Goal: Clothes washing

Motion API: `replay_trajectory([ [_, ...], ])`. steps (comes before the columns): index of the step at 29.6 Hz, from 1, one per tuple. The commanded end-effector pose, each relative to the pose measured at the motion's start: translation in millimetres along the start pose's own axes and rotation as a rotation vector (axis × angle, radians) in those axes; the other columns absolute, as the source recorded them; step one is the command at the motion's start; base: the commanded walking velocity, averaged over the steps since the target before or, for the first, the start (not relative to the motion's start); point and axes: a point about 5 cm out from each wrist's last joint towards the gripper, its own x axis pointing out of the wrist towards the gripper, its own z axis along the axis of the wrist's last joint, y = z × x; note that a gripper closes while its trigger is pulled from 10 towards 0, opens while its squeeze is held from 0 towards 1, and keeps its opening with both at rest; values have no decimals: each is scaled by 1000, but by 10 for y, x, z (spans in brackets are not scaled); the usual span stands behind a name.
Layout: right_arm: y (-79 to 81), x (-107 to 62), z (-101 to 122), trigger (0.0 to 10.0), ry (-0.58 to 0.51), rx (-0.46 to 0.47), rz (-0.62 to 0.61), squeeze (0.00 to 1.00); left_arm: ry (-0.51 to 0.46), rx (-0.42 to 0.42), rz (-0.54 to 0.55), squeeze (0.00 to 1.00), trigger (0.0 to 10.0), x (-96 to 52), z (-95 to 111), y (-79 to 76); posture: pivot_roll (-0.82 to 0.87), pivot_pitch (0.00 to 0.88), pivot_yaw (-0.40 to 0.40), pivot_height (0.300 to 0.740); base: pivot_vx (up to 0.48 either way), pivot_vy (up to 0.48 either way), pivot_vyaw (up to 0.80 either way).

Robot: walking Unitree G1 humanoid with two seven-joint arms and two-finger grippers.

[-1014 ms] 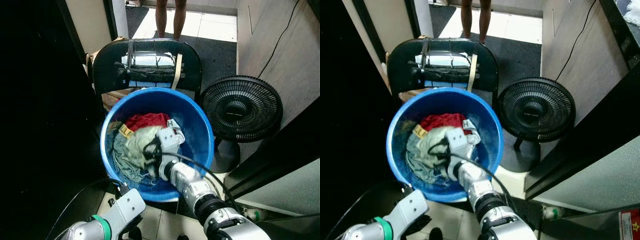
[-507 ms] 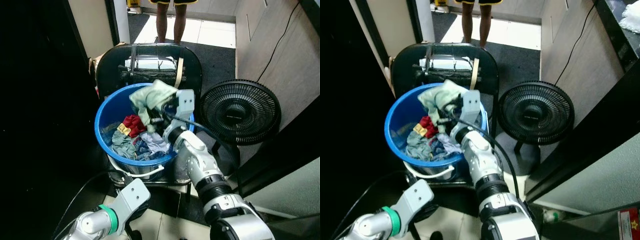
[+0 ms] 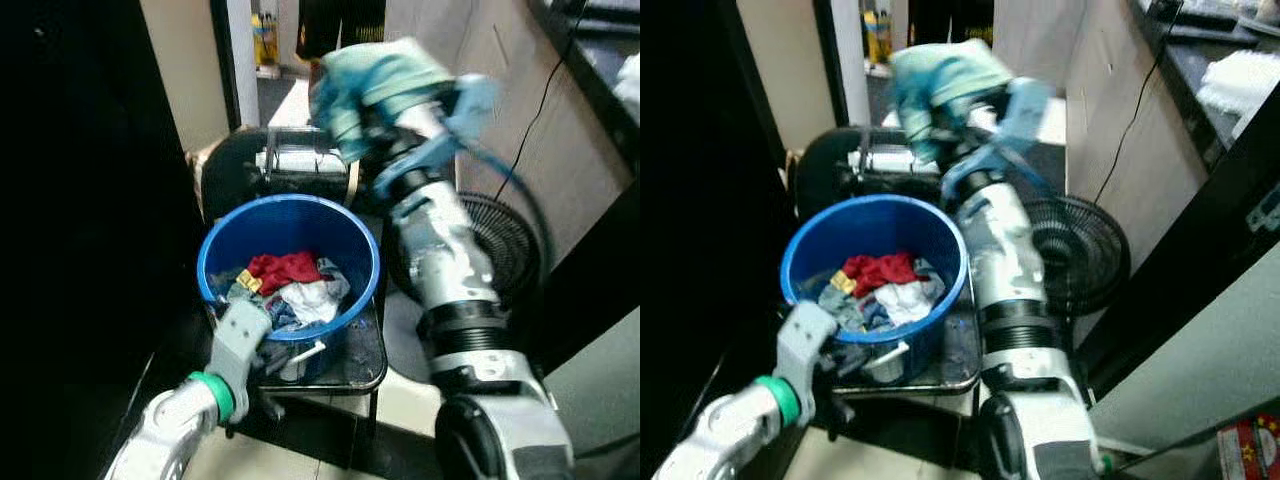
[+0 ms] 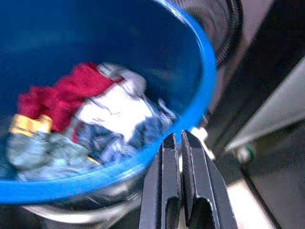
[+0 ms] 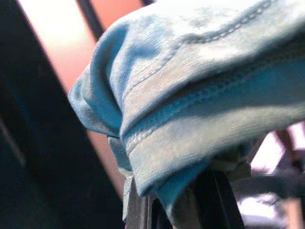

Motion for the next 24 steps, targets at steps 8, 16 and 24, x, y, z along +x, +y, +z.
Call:
replay_trajectory([
  [8, -267, -463, -243, 10000, 135, -143, -96, 0, -136, -110, 348, 0, 10000, -115, 235, 362, 14, 0, 39, 740, 0, 0, 0],
  [16, -277, -532, -223, 10000, 140, -140, -112, 0, -168, -129, 413, 0, 10000, -149, 288, 430, 14, 0, 39, 740, 0, 0, 0],
  [24, -263, -556, -214, 10000, 147, -146, -116, 0, -167, -137, 426, 0, 10000, -149, 295, 428, 14, 0, 39, 740, 0, 0, 0],
])
